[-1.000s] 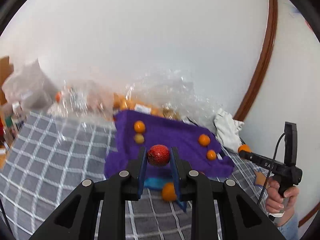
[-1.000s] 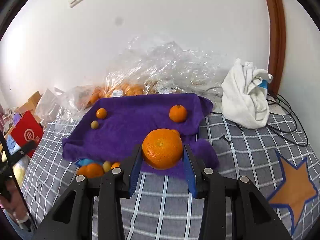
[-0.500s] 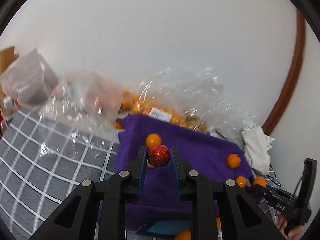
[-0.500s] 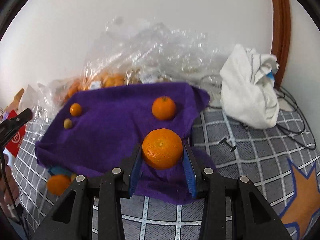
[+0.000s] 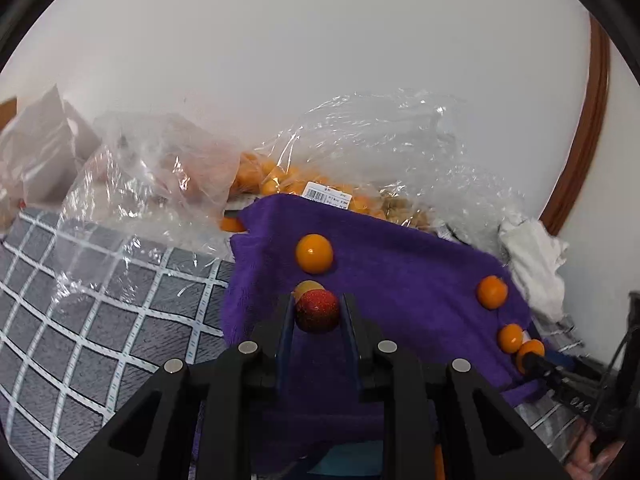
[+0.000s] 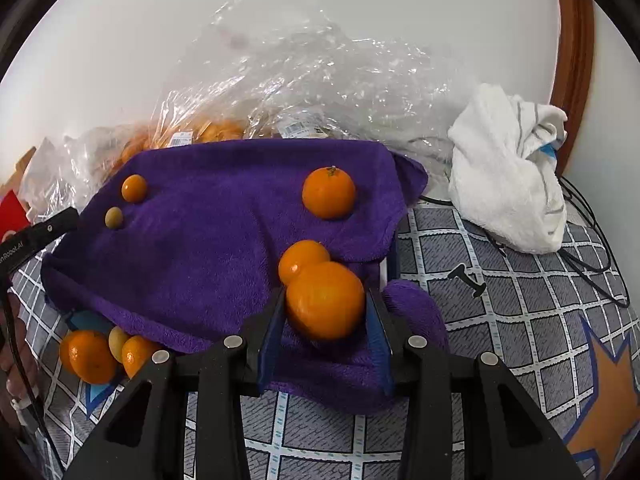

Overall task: Organize fruits
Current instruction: 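Carry both held fruits up and onto the purple towel, then open both tools to release the orange and red fruit on the towel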

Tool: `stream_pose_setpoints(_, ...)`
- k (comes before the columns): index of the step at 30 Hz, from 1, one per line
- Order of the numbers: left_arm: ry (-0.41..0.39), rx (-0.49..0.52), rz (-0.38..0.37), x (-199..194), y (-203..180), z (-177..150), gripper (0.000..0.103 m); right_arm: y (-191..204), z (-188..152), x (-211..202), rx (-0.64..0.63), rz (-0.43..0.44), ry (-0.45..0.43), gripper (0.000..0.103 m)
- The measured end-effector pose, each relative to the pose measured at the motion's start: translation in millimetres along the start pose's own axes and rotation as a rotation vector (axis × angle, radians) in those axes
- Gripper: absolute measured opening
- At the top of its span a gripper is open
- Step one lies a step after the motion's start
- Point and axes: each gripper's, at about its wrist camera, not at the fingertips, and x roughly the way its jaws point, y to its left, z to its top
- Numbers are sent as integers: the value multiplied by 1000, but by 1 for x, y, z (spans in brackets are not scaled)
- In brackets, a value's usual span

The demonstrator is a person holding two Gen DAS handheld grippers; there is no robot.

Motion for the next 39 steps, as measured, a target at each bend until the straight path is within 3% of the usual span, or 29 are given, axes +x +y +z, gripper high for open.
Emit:
stream_pose_setpoints(8,32,36,29,7,-4,-2,22,2,-1,-1,-9,-7,-6,41)
stream_pose_setpoints(10,39,44,27,8,-5,-3,22,2,-1,-4,-8,-9,-13,44)
stream_pose_setpoints(12,45,48,29,10,-6,-3,22,3,-2,-8,-9,-18,-36,53)
stream_pose_setpoints(17,69,18,18,13,0,-3,22,4,-3,-12,-2,-31,-60,58)
stream_pose_setpoints(26,97,55,64,16,-8,-6,22,7,-5,-17,-6,-33,-87,62)
stream_pose_setpoints(39,94,59,75,14,-8,-4,24,12,-7,-28,1,11,-136,62)
